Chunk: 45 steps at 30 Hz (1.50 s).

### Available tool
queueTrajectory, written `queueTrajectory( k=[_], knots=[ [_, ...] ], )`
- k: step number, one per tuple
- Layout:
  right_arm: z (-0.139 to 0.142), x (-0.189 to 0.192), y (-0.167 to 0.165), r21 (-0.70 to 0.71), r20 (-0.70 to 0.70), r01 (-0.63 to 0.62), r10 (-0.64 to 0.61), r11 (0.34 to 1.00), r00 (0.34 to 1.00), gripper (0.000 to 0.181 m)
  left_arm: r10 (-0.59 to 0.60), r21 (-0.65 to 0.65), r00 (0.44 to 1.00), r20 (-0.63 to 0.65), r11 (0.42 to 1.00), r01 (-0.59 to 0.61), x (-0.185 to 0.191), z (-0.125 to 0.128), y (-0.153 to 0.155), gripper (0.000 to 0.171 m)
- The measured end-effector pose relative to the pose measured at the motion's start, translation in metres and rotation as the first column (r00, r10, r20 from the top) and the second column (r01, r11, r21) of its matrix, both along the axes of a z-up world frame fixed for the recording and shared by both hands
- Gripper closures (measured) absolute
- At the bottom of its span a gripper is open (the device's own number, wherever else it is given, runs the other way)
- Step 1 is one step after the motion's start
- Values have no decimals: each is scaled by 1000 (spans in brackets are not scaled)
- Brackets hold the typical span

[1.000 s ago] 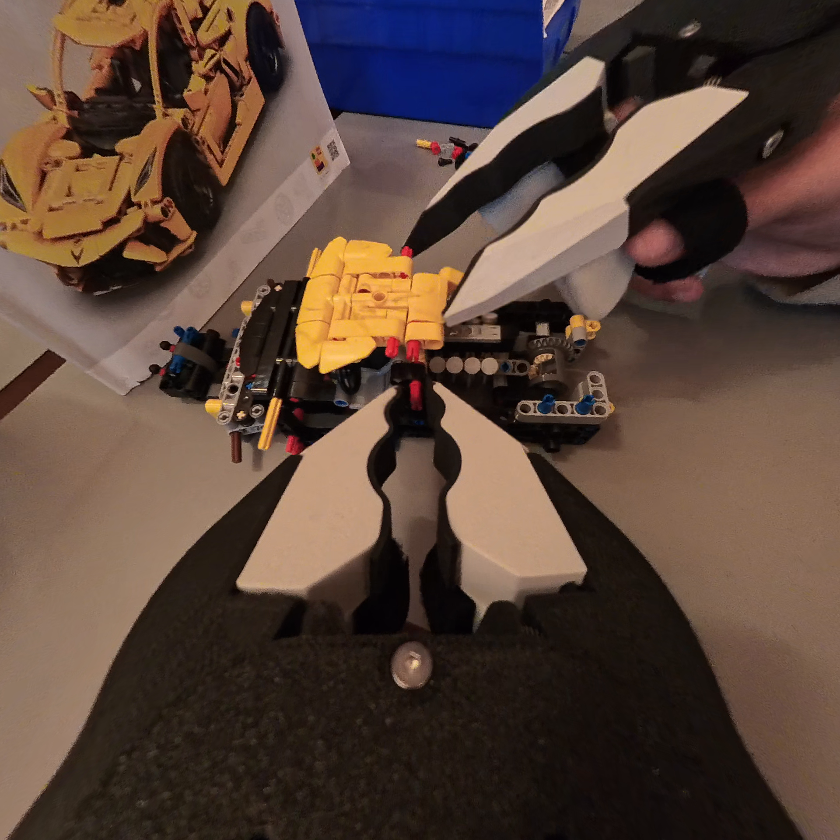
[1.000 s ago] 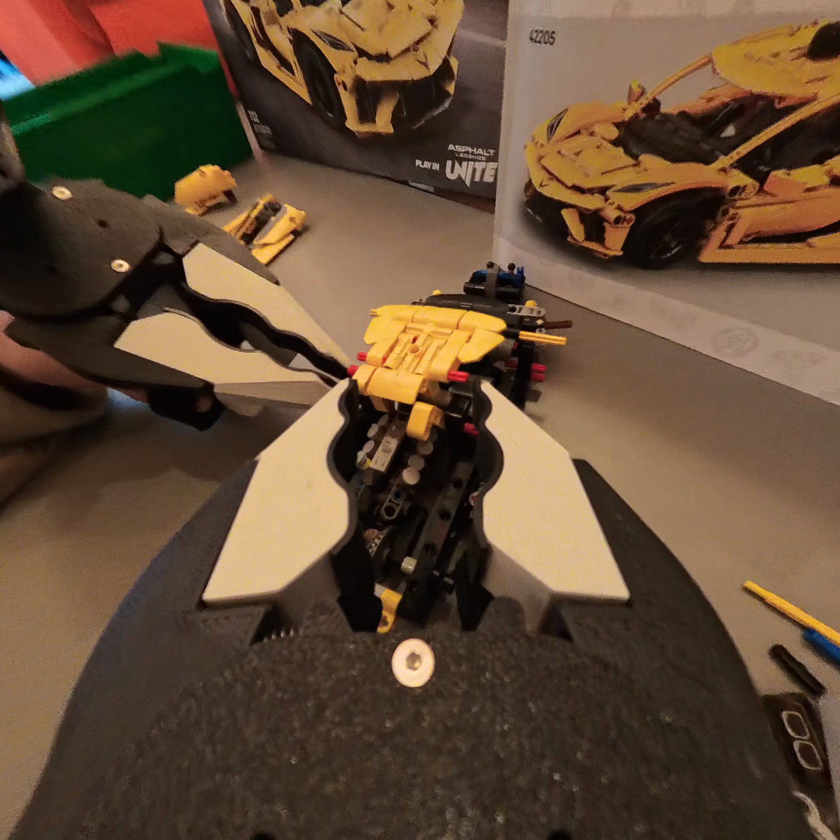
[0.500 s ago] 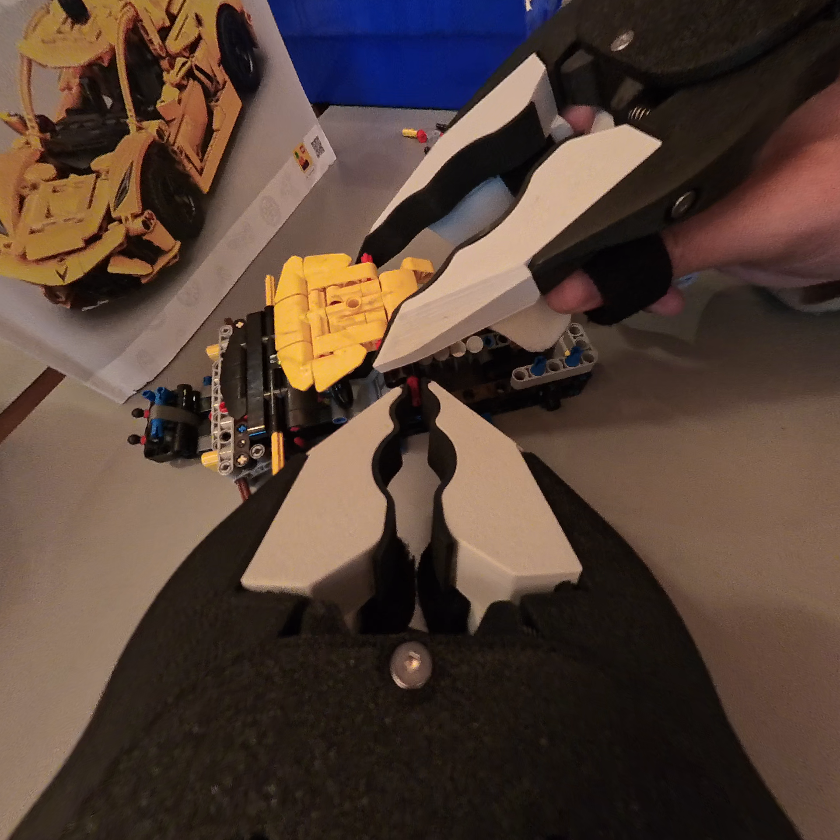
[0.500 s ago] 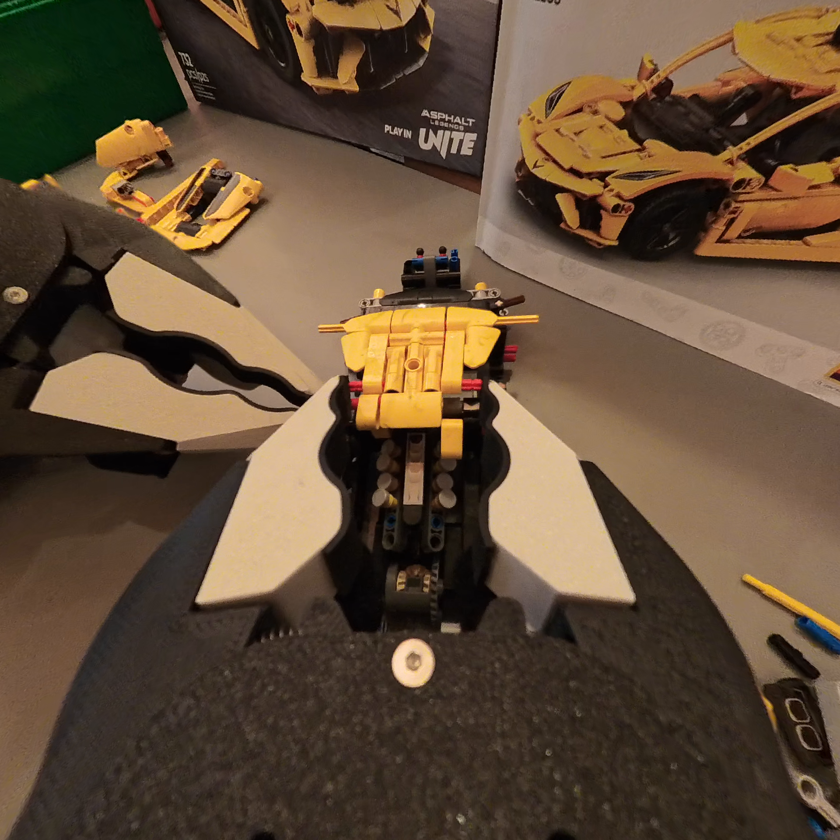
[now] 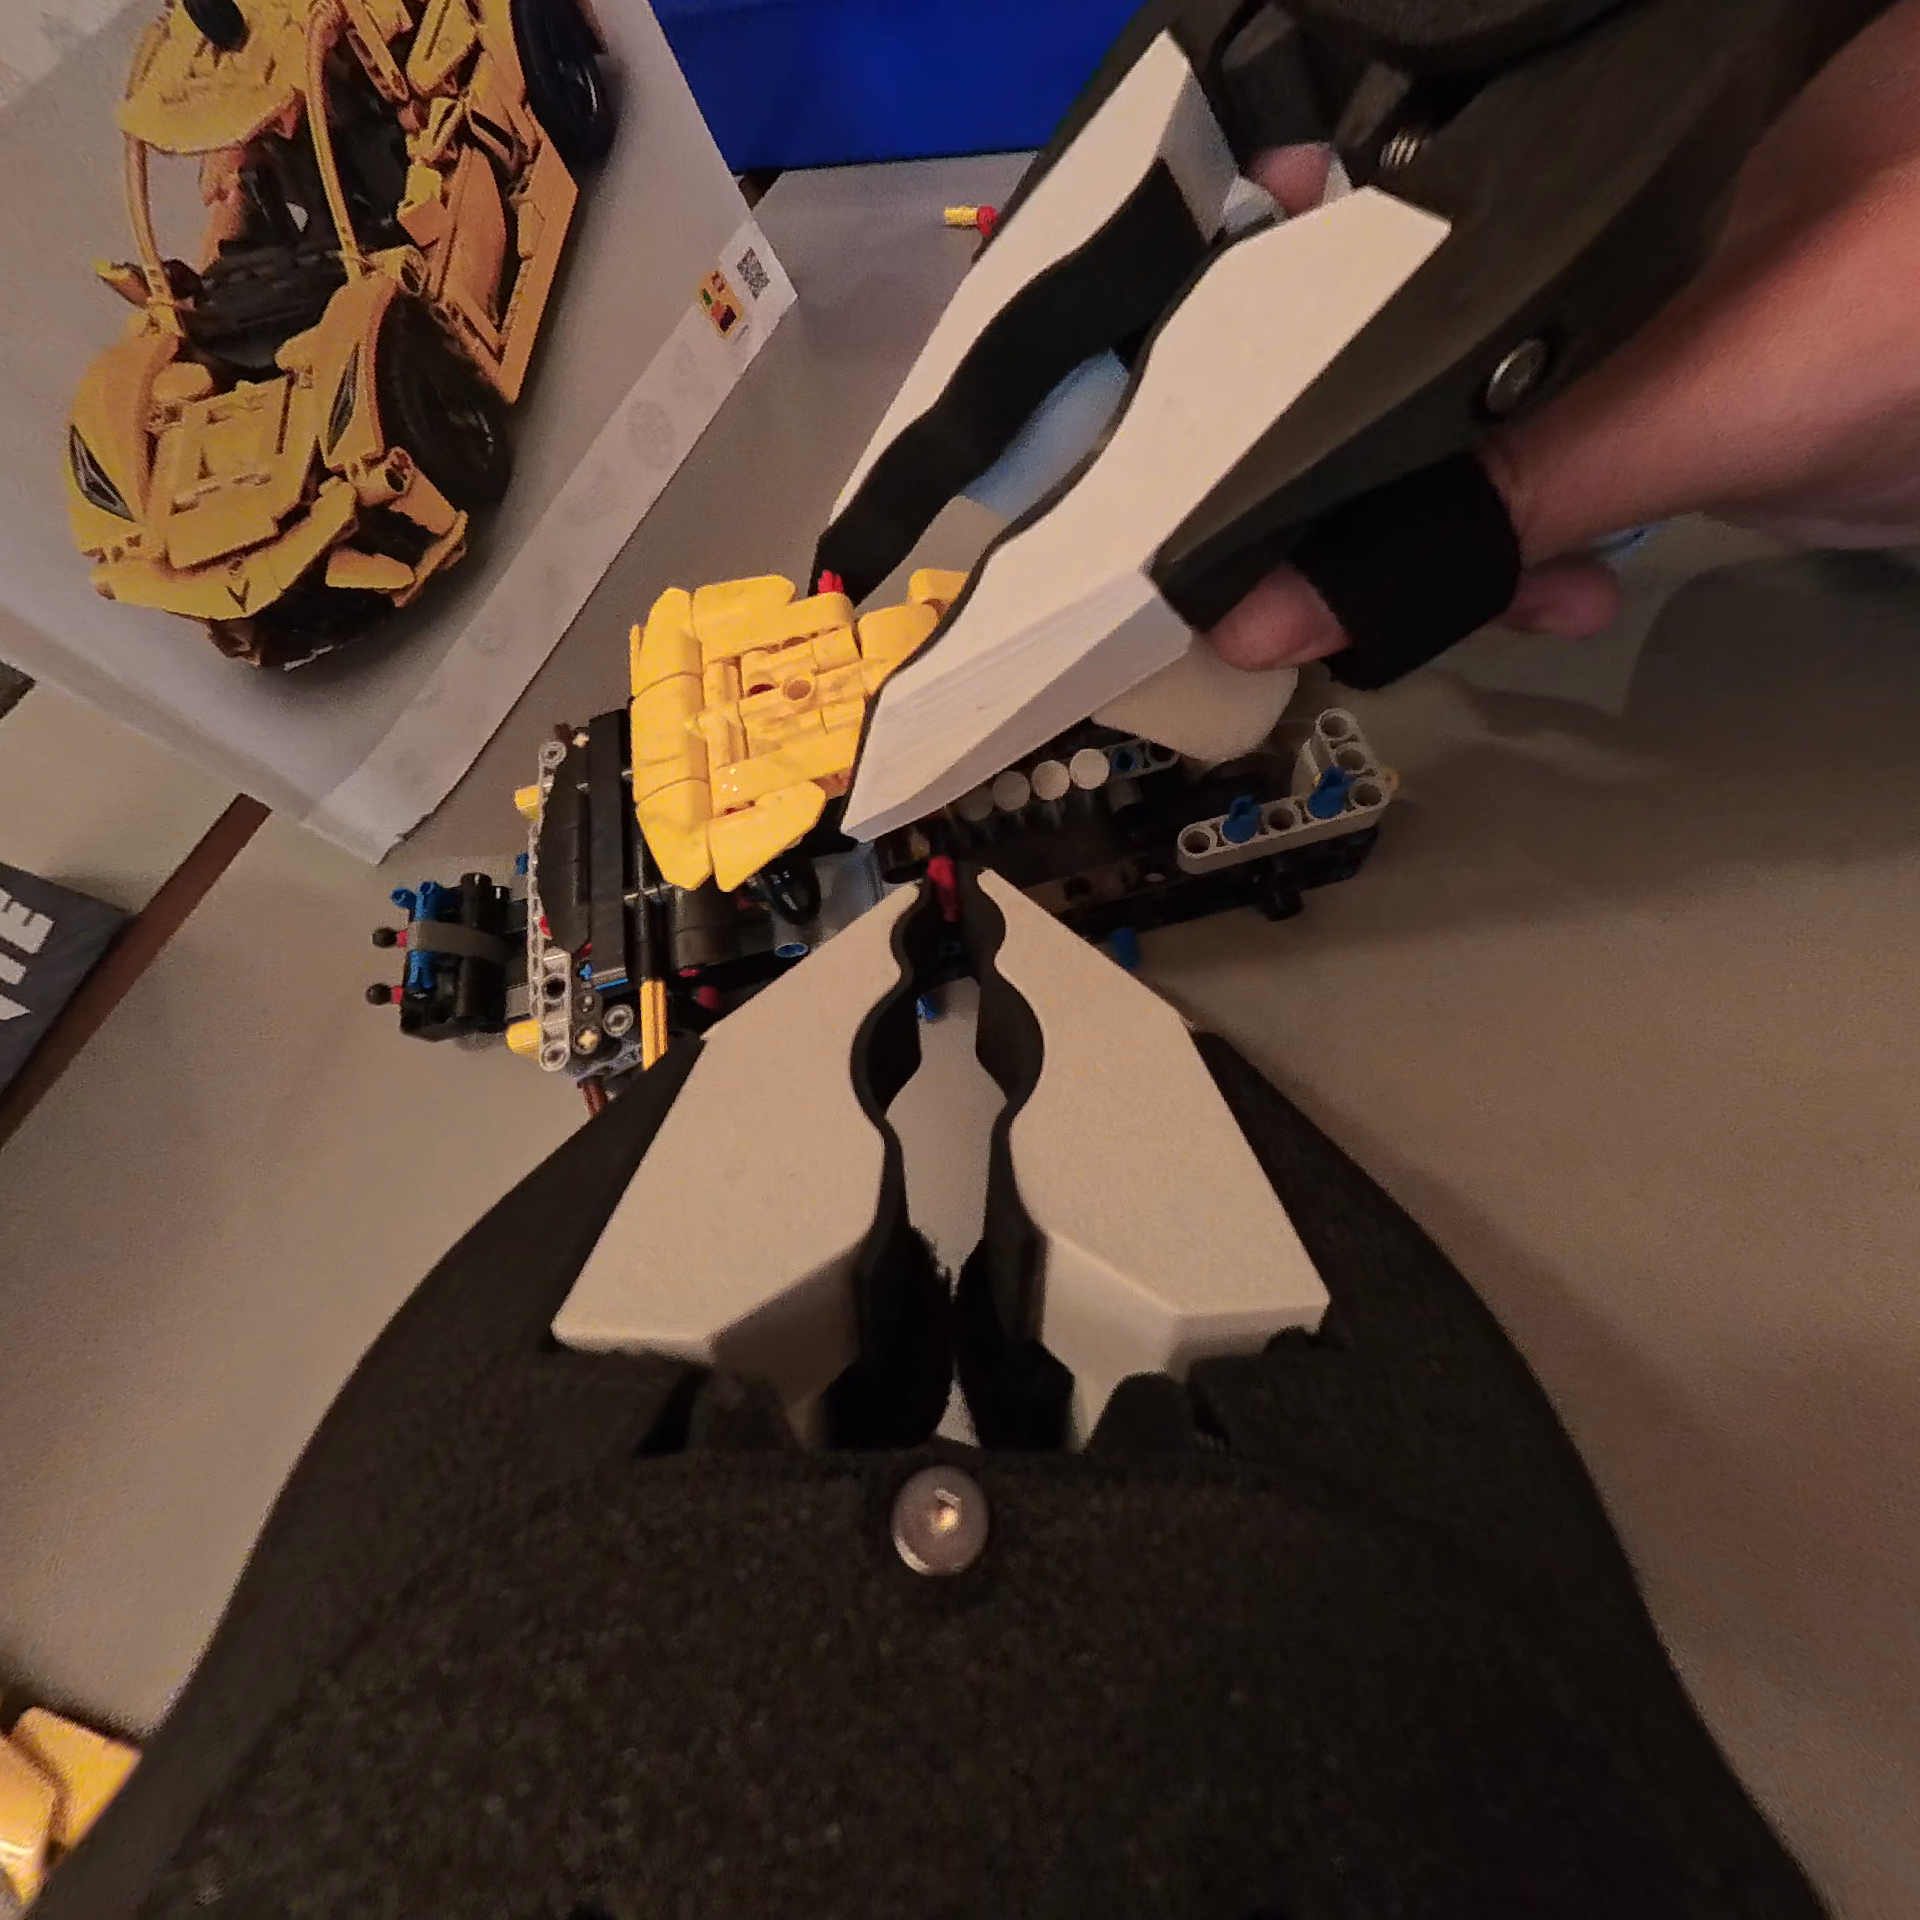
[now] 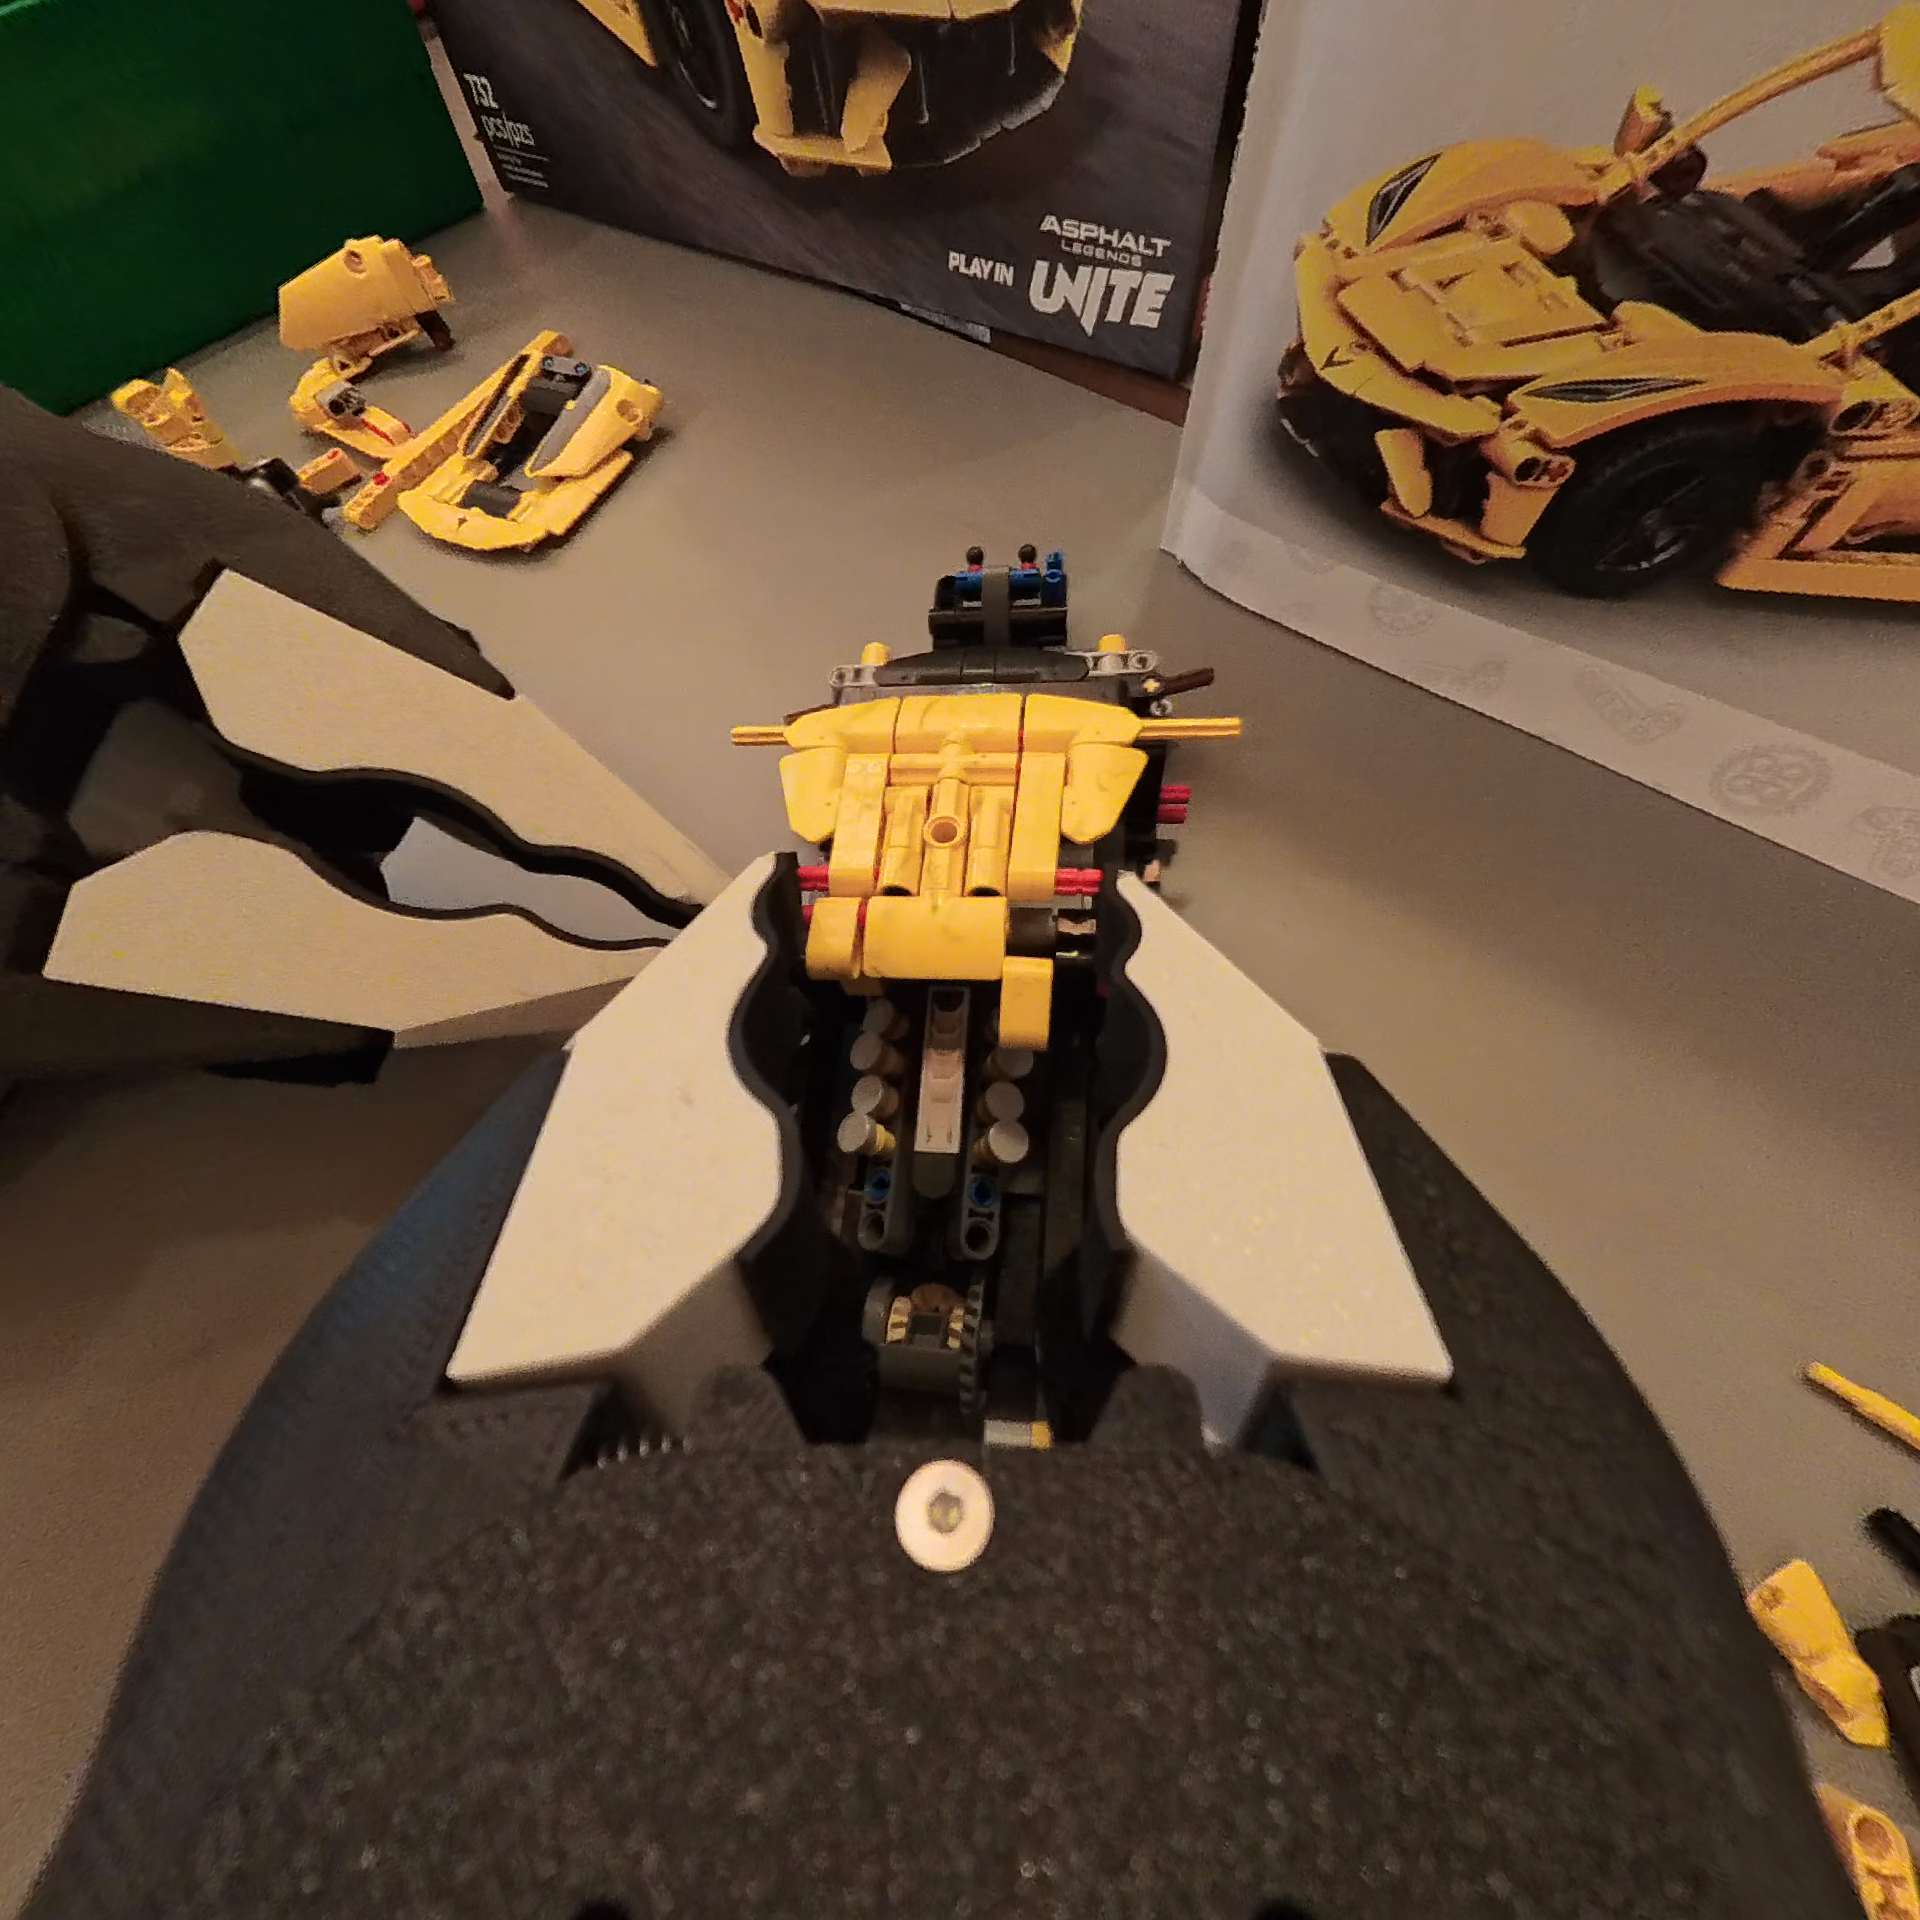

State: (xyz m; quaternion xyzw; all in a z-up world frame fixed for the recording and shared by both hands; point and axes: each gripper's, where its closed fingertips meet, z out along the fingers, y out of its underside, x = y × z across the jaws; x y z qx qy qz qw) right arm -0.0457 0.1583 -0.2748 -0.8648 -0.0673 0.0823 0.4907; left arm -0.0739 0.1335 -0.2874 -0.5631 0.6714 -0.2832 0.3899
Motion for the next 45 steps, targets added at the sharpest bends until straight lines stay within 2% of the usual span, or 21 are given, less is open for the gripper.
queueTrajectory(
  k=[4,5,6,10,13,18,21,23,24,25,29,35,38,39,41,43,45],
  knots=[
    [4,-1,-7,11,16,-36,36,999,999,124,-19,-159,999,32,987,24,2,1,-6,169],
    [9,-3,-14,25,17,-64,64,998,998,115,-9,-163,1000,30,987,14,3,1,-4,169],
    [11,-2,-21,19,18,-70,70,997,997,115,-2,-154,1000,23,988,6,4,1,-1,168],
    [-22,2,-26,-156,113,-32,50,987,992,101,-14,-187,1000,16,982,17,10,1,-2,168],
    [-23,5,-20,-133,137,-4,23,991,990,112,-21,-183,1000,7,983,22,11,1,-4,168],
    [-16,6,-21,-42,179,-113,119,993,977,128,-74,-174,997,-8,982,71,6,0,-9,167],
    [-26,1,-20,-80,192,-165,177,983,965,133,-69,-178,998,-8,982,67,6,0,-10,167],
    [-27,2,-17,-82,240,-178,193,981,951,134,-42,-158,999,-15,987,39,6,0,-8,167],
    [-27,3,-17,-92,189,-167,181,982,965,134,-17,-145,1000,-18,989,14,6,0,-6,167],
    [-26,6,-15,-90,144,-126,138,988,980,143,0,-138,1000,-24,990,-3,5,0,-8,167],
    [-26,0,-14,-101,122,-135,147,986,982,148,103,-2,993,-52,995,-103,-3,-1,-11,168],
    [-26,-4,-12,-100,120,-121,133,988,984,147,252,-49,966,-59,966,-255,-8,-1,-8,169],
    [-26,-7,-11,-98,109,-127,138,987,984,147,280,-7,958,-58,960,-281,-11,-2,-9,170],
    [-26,-6,-10,-97,115,-120,131,988,985,147,261,-34,963,-64,964,-264,-12,-2,-15,171],
    [-26,19,-4,-93,185,2,15,996,983,148,242,-105,969,-44,964,-246,-17,3,-30,171],
    [-26,26,-1,-98,123,-25,37,995,992,148,304,-26,953,-16,952,-304,-29,6,-20,171],
    [-25,25,-2,-93,123,-48,60,995,991,148,302,-88,953,31,950,-298,-29,14,-16,171]
  ],
)
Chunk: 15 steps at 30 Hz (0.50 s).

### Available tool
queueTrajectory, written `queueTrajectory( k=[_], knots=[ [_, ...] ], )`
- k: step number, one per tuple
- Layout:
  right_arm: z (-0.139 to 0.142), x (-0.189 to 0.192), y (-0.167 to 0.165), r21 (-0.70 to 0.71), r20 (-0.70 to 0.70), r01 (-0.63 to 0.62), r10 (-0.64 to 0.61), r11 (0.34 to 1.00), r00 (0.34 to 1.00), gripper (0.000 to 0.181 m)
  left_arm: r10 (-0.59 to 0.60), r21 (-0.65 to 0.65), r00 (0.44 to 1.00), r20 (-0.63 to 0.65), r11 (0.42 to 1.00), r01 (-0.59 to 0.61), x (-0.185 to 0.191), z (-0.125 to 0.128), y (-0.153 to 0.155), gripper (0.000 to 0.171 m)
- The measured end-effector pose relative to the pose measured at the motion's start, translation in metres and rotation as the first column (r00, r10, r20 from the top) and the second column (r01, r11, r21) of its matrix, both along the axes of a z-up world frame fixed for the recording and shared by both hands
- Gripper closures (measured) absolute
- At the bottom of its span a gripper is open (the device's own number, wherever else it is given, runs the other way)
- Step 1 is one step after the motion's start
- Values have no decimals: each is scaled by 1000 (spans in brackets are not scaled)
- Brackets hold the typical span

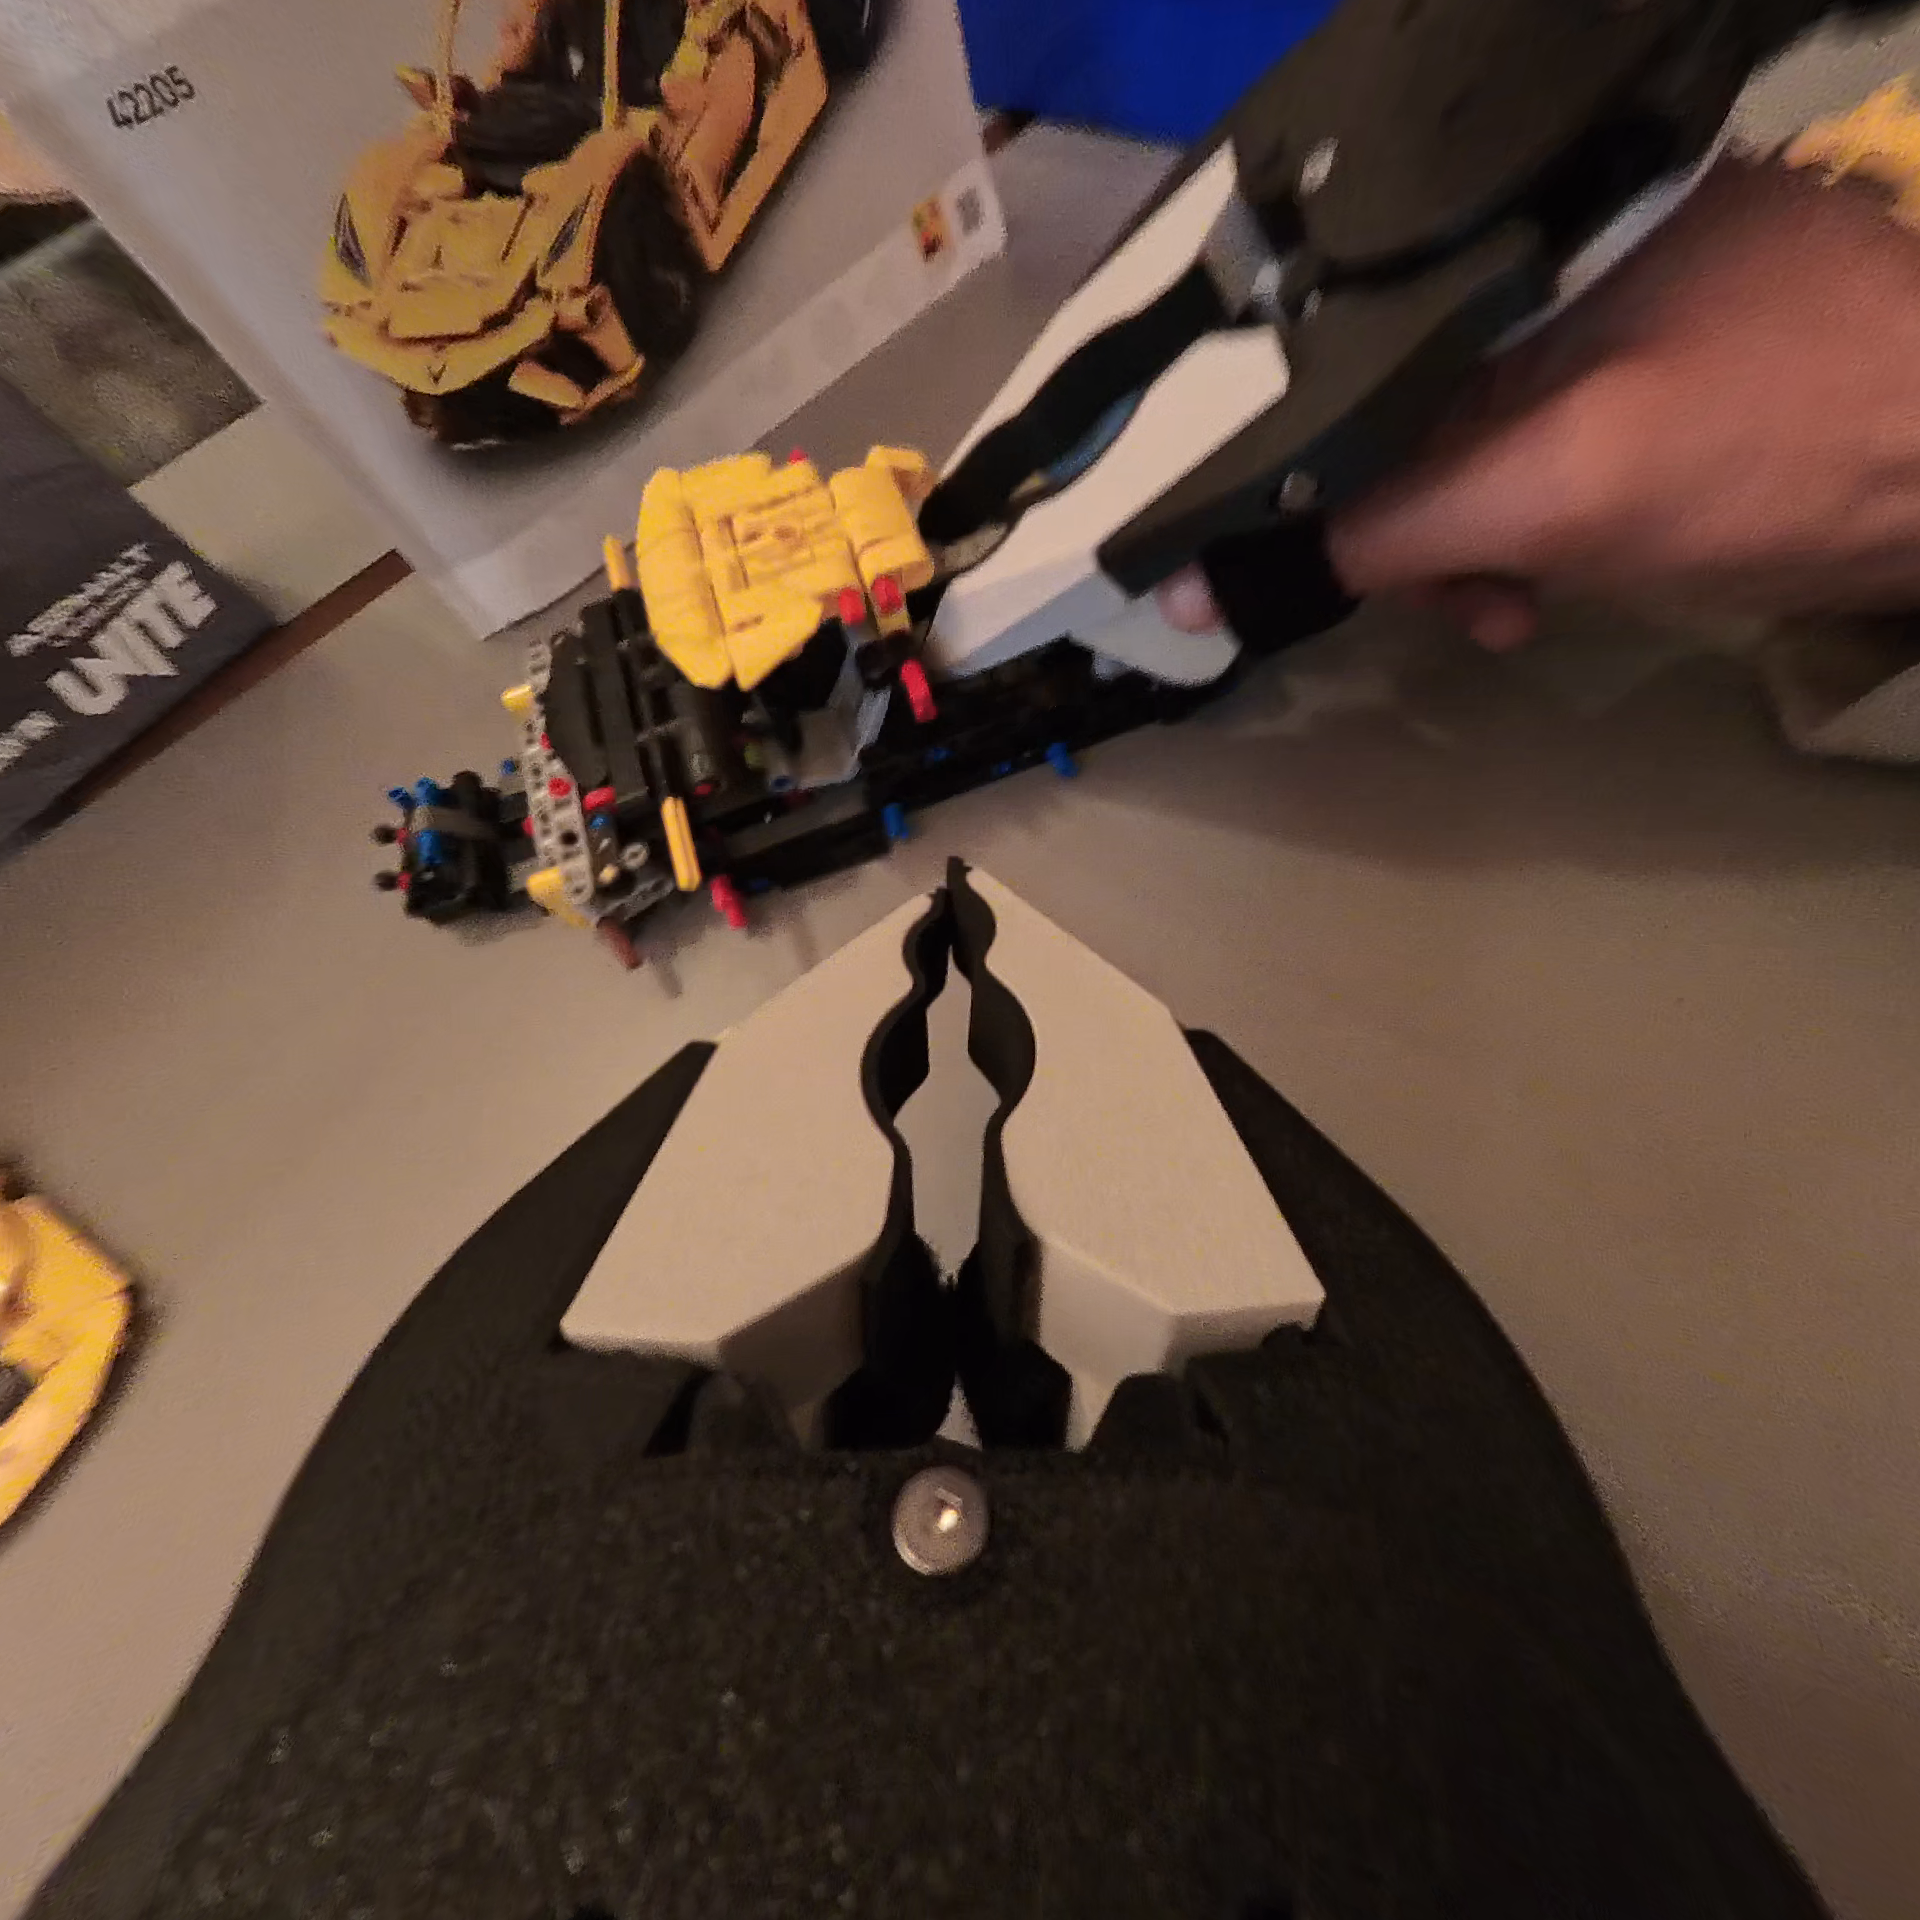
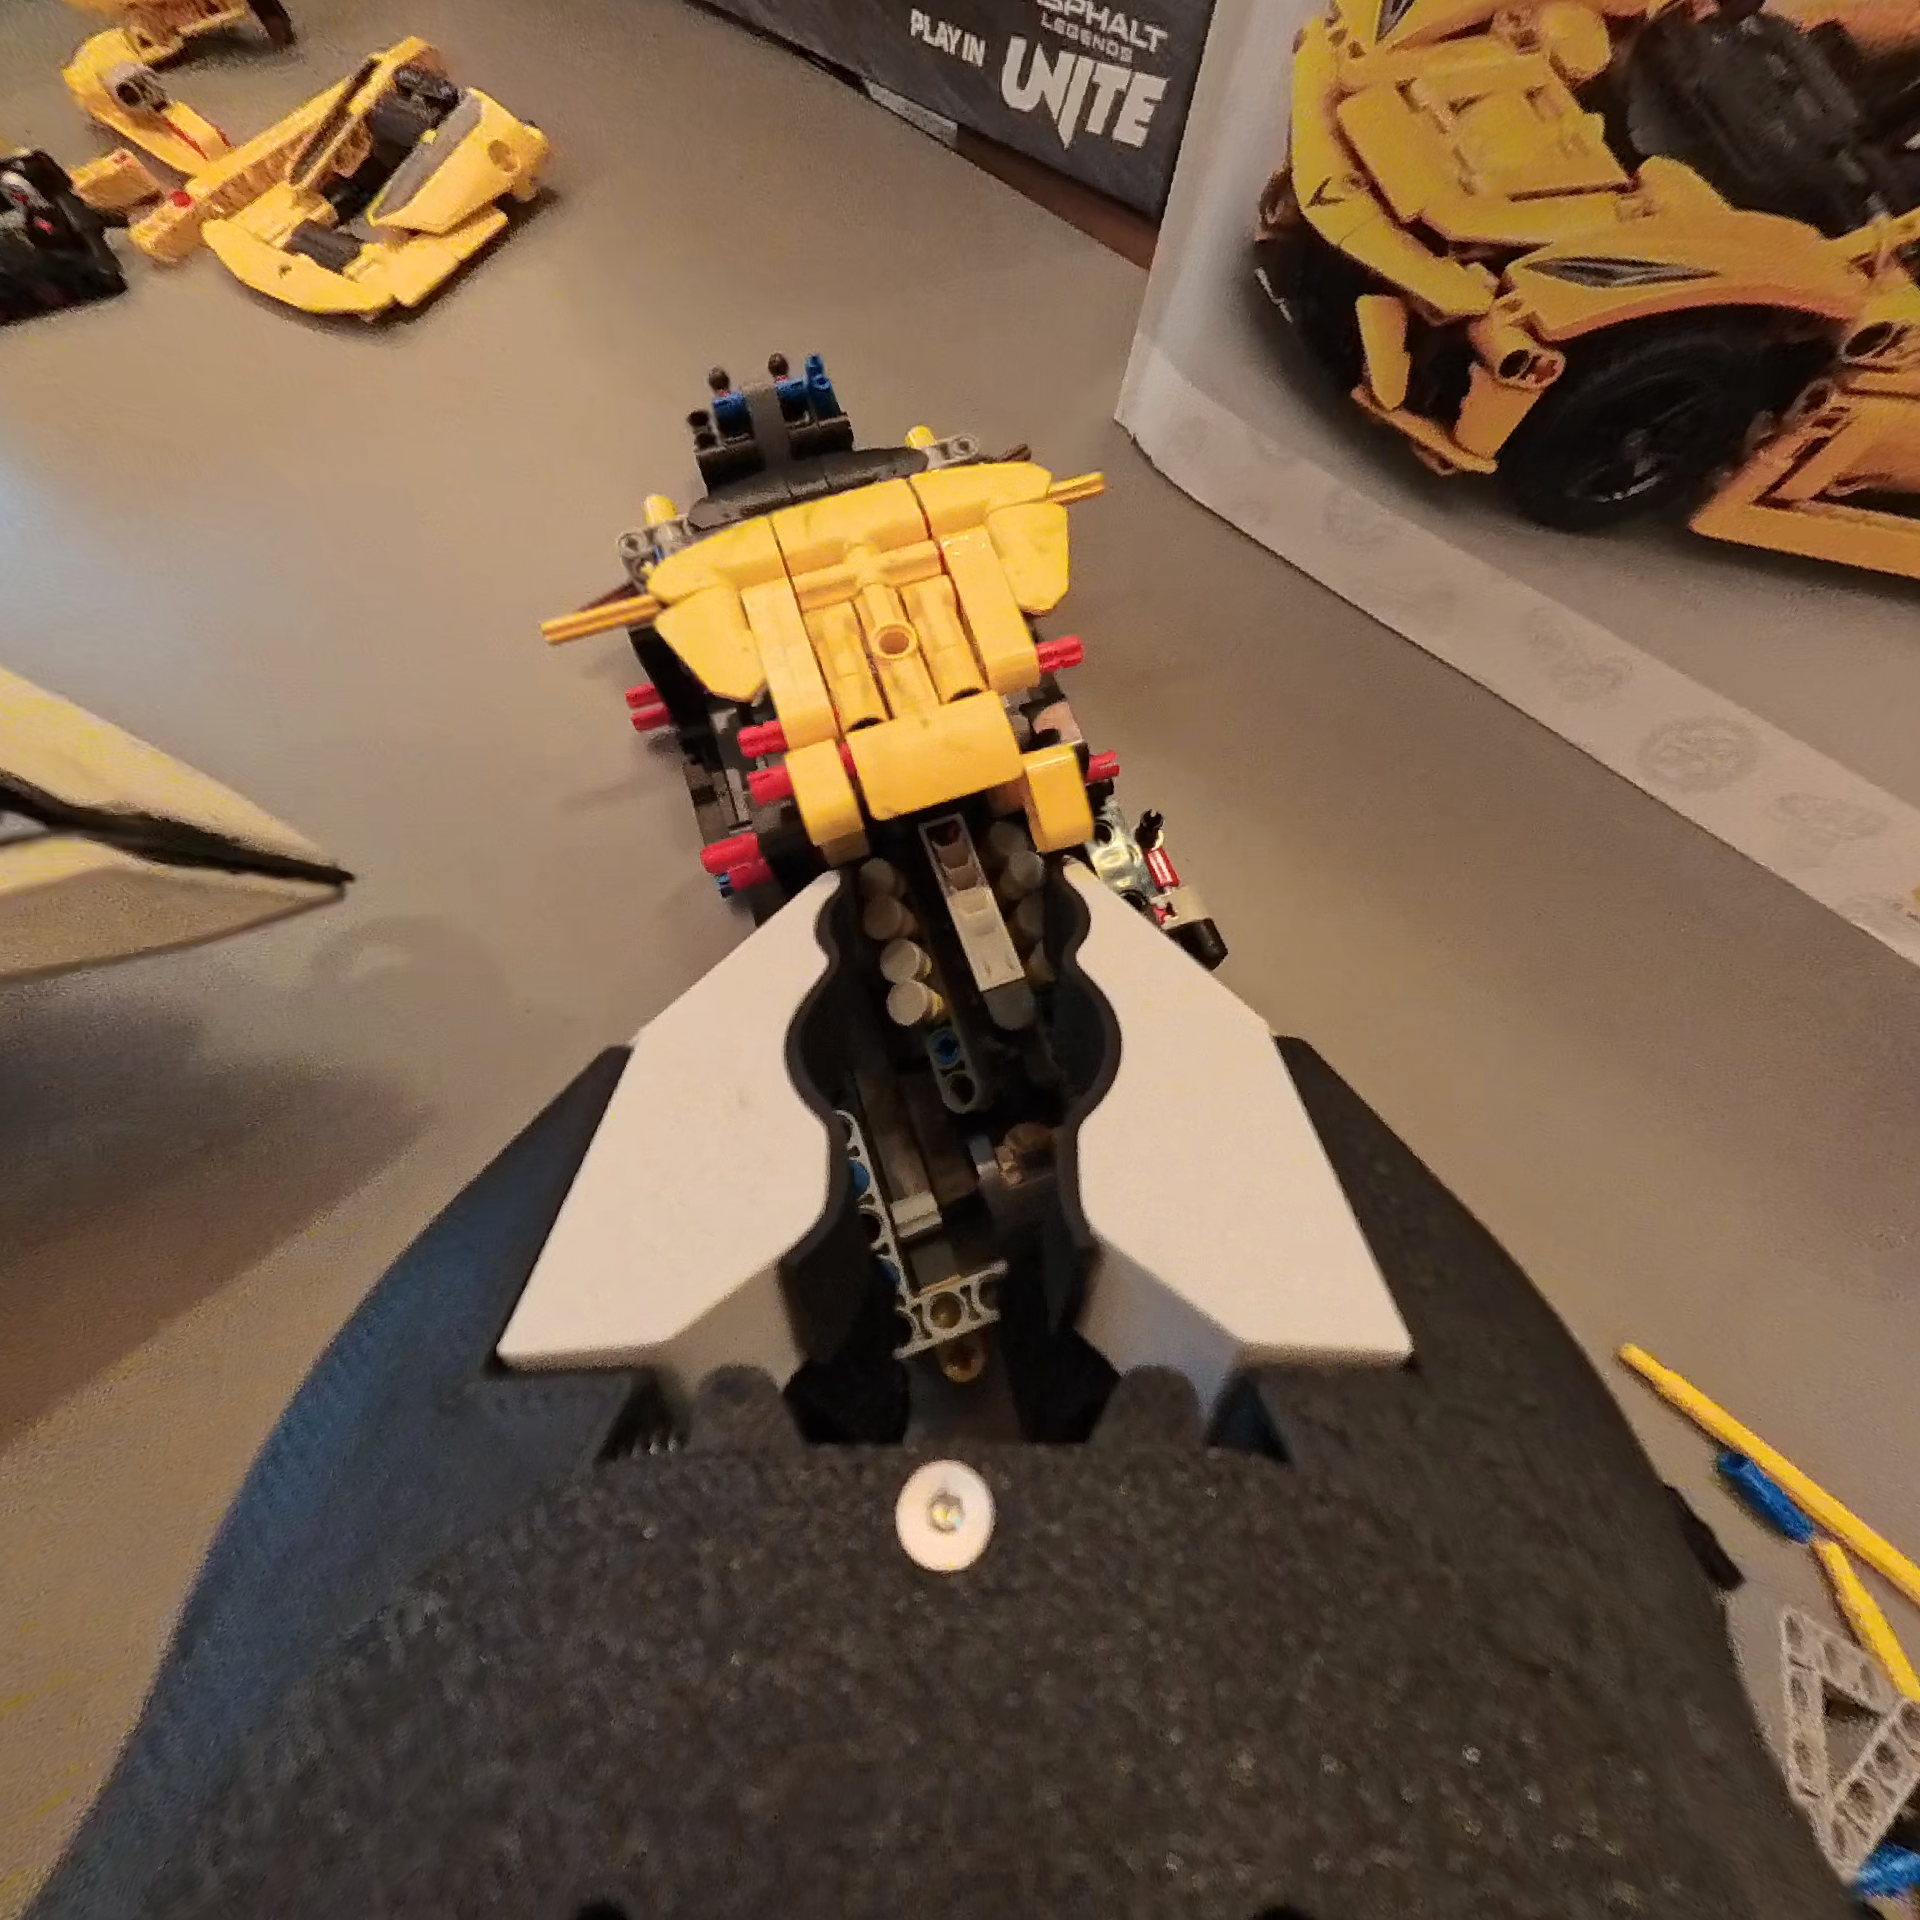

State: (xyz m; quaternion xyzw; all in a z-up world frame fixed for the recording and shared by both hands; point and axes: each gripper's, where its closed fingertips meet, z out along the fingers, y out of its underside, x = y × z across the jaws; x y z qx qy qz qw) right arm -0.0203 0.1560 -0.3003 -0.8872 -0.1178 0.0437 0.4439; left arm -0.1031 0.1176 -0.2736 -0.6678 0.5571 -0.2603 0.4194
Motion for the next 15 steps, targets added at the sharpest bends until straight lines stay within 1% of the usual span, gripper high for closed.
queueTrajectory(
  k=[1,2,3,4,6,7,8,9,10,12,13,14,15],
  knots=[
    [0,-1,0,-5,19,-3,3,1000,1000,148,-2,-30,1000,21,1000,2,1,2,5,171],
    [0,-4,-2,-15,39,-44,45,999,998,148,-2,-44,1000,22,999,3,1,-1,13,171],
    [0,-11,-5,-14,53,-113,113,994,992,149,-18,-45,1000,24,999,19,0,-2,20,171],
    [0,-19,-10,-12,40,-189,189,982,981,148,-37,-25,998,47,999,38,-3,2,27,171],
    [1,-38,-27,2,41,-425,425,905,904,148,-111,43,981,162,993,105,-13,31,36,163],
    [1,-45,-34,-1,24,-489,489,872,872,148,-149,65,965,217,988,139,-21,48,39,161],
    [1,-48,-37,1,9,-514,514,858,858,148,-184,68,950,253,983,172,-28,62,40,155],
    [2,-51,-39,13,18,-535,534,845,845,148,-216,47,940,264,976,211,-33,70,39,144],
    [2,-54,-41,29,49,-568,567,822,823,148,-261,5,933,246,963,268,-35,70,34,133],
    [3,-57,-44,18,71,-579,576,815,814,147,-387,-84,911,143,912,400,-34,54,15,107],
    [4,-55,-45,7,75,-561,559,828,826,143,-431,-102,899,78,894,437,-31,42,9,98],
    [9,-50,-45,11,83,-529,527,848,846,132,-475,-122,880,19,872,473,-28,30,1,86],
    [17,-45,-48,15,73,-492,490,871,869,128,-510,-138,859,-38,854,501,-25,18,-5,81]
  ],
)
